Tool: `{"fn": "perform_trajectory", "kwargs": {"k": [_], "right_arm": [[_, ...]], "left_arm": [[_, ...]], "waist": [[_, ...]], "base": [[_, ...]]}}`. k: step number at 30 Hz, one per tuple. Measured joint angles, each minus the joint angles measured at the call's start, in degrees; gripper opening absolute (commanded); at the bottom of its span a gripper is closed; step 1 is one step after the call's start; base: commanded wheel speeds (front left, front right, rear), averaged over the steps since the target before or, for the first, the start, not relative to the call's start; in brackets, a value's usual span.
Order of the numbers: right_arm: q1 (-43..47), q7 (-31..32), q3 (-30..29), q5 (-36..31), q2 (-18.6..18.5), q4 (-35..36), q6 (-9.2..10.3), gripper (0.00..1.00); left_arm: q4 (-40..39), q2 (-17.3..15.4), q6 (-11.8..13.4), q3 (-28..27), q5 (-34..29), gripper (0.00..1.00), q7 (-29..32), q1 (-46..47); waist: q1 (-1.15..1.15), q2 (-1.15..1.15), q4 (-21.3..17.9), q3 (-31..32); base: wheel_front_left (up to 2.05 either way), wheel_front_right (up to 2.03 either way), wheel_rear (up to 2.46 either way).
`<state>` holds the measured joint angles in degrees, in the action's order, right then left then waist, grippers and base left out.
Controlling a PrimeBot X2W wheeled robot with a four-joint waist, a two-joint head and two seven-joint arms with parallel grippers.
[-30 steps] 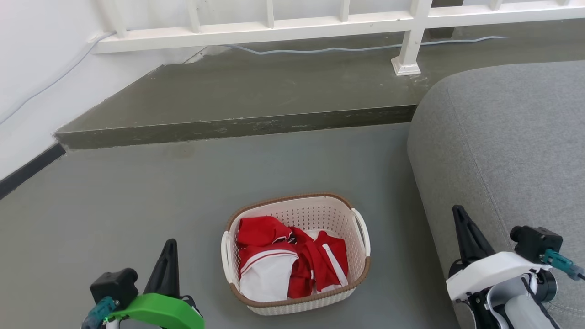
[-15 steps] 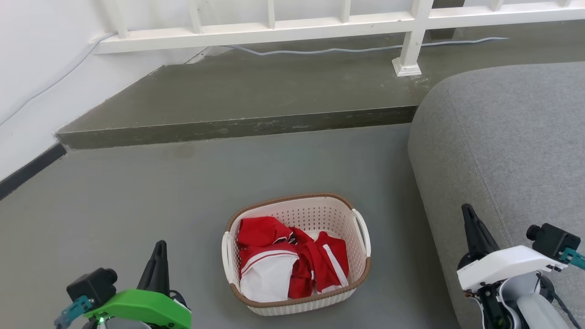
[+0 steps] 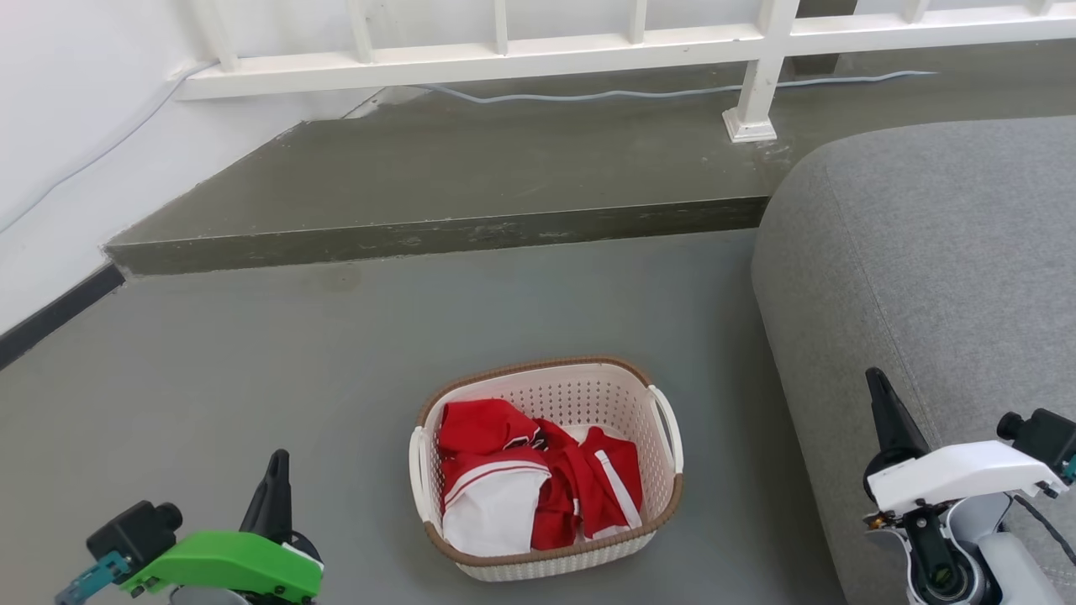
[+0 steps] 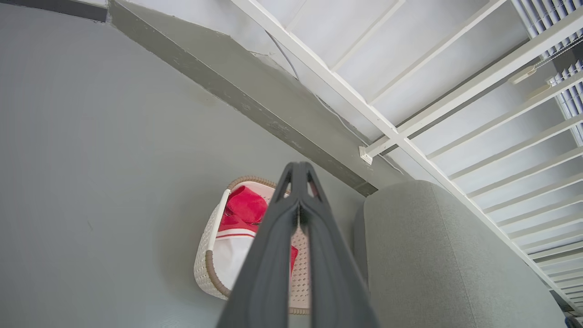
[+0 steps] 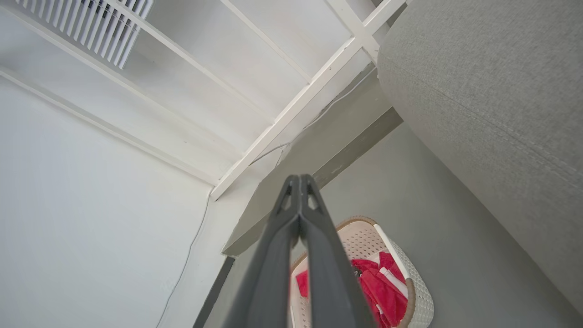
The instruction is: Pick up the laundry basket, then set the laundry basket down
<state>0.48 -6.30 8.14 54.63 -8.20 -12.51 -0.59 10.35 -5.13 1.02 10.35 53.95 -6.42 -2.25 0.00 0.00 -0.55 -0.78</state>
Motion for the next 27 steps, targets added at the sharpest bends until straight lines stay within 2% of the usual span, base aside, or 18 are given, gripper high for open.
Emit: {"fn": "perform_trajectory", "kwargs": {"k": [27], "right_arm": [[-1.33, 5.09, -6.26, 19.48, 1.91, -1.52, -2.97, 0.00]], "left_arm": [[2.15, 0.01, -3.61, -5.13, 20.39, 0.00, 4.71, 2.22]], "waist": [[0.00, 0.00, 0.27, 0.29]], "base": [[0.00, 0.00, 0.00]]}}
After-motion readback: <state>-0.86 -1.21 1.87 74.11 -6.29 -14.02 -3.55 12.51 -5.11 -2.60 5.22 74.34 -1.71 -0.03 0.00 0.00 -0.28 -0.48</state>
